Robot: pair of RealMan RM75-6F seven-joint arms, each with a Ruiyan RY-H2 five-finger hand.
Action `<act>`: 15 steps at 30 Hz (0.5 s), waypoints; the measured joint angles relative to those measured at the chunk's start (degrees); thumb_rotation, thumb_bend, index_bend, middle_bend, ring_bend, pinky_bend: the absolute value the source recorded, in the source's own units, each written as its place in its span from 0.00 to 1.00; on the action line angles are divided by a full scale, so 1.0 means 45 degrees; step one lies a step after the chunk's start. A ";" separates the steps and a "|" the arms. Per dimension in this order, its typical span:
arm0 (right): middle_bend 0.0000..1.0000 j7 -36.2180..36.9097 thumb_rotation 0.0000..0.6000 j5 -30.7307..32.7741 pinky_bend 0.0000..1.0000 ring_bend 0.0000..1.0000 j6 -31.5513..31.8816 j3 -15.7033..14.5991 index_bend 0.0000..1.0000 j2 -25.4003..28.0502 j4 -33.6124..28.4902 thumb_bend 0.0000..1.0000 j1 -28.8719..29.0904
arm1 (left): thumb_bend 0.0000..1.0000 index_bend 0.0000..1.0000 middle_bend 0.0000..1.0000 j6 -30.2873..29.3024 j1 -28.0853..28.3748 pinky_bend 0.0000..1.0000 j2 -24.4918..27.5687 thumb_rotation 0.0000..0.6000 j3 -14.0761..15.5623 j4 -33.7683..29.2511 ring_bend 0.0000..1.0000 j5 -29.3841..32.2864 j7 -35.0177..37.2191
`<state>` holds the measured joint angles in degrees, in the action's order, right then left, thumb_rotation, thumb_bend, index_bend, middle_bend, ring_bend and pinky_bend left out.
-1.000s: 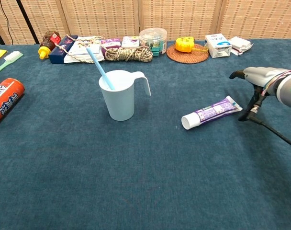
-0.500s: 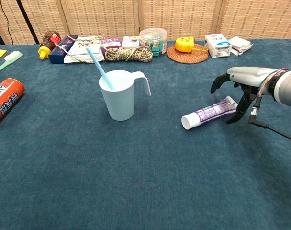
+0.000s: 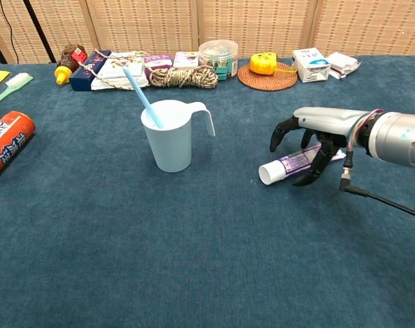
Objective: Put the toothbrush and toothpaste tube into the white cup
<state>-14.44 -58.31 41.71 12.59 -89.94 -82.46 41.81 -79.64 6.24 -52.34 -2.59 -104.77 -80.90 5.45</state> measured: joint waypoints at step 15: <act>0.49 0.0635 1.00 -0.0241 0.54 0.33 0.0106 -0.0296 0.60 -0.0741 0.0864 0.48 0.0441 | 0.35 0.00 0.00 0.0030 0.0015 0.00 -0.0017 1.00 0.0001 0.0020 0.00 -0.0007 -0.0043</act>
<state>-11.58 -59.40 42.18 11.26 -93.27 -78.57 43.79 -79.50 6.31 -52.42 -2.59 -104.68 -80.93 5.26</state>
